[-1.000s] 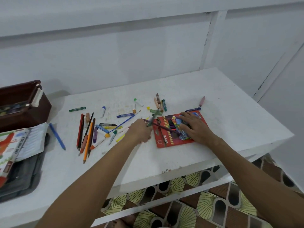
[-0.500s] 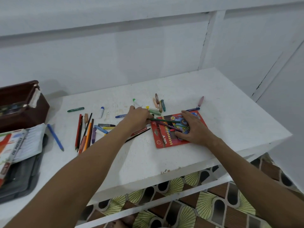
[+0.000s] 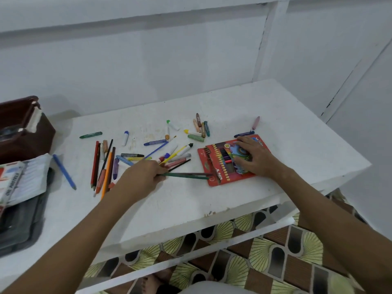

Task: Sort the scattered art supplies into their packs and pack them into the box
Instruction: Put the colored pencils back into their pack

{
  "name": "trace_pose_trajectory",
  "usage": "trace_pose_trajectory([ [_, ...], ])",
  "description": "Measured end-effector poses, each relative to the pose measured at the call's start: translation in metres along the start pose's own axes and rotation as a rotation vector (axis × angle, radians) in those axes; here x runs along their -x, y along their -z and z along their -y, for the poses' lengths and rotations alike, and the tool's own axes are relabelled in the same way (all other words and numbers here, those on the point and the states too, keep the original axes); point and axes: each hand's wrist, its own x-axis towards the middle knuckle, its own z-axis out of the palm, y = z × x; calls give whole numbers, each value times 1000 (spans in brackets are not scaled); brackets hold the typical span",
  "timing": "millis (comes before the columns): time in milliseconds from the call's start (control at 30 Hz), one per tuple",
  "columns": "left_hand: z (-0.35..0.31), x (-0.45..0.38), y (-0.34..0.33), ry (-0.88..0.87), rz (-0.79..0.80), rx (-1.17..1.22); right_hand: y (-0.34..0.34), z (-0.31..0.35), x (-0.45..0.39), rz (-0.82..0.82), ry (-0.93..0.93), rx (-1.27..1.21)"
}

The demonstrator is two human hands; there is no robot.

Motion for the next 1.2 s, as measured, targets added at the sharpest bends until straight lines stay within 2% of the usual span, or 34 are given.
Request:
trace_pose_trajectory([
  [167,-7,-2,-14,0,-57,-21,0,1,-1,3,-5,-26],
  [367,-41,-19,-20,-109,-118,62,1,5,0,3,-17,-32],
  [500,-70,-26,-26,-84,-189,31,1,6,0,-13,-7,-16],
  [600,-84,-29,-33,-91,-146,129,0,6,1,-15,-4,-12],
  [667,-87,-29,-36,-127,-141,158,1,6,1,-13,-3,-6],
  [833,-74,-30,-39,-163,-250,169,0,7,2,-18,-8,1],
  [1000,-78,-37,-36,-244,-226,188,0,8,2,-26,-14,5],
  [1200,-97,-49,-41,-156,-242,335,-1,8,2,-25,-5,-9],
])
